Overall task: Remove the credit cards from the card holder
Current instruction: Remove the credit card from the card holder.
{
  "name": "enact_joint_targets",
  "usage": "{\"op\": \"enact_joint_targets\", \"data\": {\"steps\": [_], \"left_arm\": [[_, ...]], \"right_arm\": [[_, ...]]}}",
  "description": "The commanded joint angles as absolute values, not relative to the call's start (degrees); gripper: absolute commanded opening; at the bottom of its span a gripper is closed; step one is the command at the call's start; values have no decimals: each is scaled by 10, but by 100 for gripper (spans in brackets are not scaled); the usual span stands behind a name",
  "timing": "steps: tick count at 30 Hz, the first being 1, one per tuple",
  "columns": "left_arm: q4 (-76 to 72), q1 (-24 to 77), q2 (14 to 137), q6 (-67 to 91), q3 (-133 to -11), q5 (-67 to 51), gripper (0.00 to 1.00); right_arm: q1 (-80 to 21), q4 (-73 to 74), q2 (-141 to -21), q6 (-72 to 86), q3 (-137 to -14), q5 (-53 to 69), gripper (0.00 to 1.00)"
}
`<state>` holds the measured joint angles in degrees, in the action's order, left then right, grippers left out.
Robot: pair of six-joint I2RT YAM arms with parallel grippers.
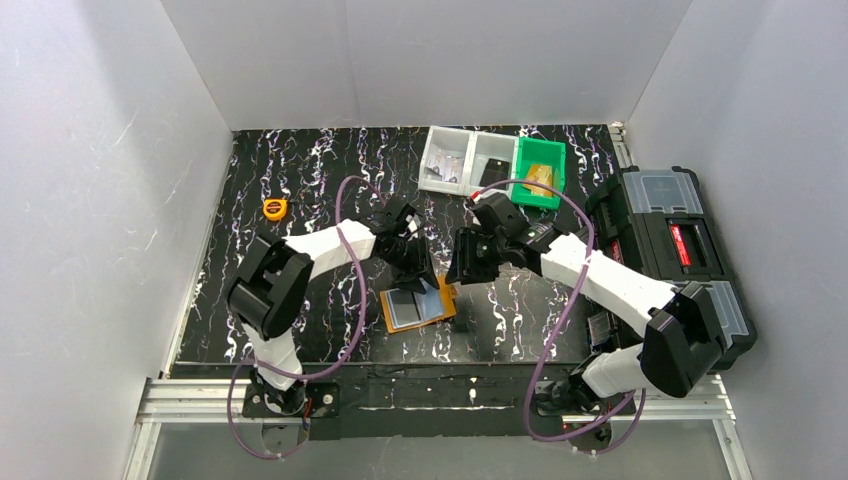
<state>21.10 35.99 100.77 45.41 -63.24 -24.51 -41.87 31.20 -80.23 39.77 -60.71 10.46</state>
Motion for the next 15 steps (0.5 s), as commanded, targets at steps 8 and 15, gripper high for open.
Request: {"op": "enact_joint_targets", "data": {"steps": [8,15], "left_arm": [[226,370,1054,440,-675,-264,43],[255,371,1025,429,-691,-265,51]], "right_arm": [[-412,327,-773,384,-583,97,49],[-413,329,-787,379,-602,107,49]]}}
